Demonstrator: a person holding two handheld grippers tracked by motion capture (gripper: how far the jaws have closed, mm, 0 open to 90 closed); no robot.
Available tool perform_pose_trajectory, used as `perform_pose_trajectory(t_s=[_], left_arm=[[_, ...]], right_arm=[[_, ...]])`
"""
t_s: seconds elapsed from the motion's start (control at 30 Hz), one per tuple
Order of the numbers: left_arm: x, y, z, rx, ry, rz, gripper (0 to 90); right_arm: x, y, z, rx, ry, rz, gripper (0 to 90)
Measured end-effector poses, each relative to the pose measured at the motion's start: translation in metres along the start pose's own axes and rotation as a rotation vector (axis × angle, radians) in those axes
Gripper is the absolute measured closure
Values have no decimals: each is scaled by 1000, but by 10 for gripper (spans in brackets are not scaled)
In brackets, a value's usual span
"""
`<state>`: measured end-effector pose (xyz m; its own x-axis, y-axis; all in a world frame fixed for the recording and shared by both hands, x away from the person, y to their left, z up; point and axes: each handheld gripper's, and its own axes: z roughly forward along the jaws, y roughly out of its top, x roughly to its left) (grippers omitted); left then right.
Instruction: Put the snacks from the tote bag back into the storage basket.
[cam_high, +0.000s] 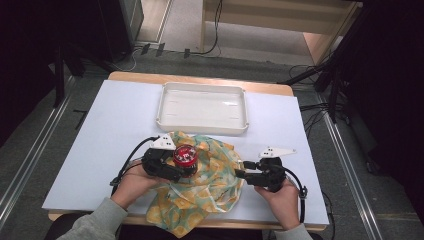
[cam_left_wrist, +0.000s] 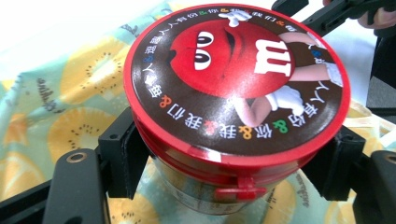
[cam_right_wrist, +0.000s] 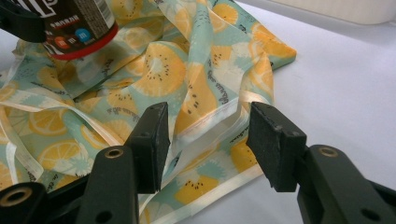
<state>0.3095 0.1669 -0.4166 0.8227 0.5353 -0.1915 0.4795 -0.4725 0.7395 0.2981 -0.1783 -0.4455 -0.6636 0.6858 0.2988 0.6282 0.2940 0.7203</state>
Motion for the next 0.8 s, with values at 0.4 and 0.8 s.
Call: perform_pose_trajectory(t_s=[0.4,0.8], left_arm=[[1,2,-22,-5,45,-37,263],[9,5,-36,-20,81,-59,263]], right_arm=[[0,3,3,3,7,-2,499],[1,3,4,11,8,-13,499]])
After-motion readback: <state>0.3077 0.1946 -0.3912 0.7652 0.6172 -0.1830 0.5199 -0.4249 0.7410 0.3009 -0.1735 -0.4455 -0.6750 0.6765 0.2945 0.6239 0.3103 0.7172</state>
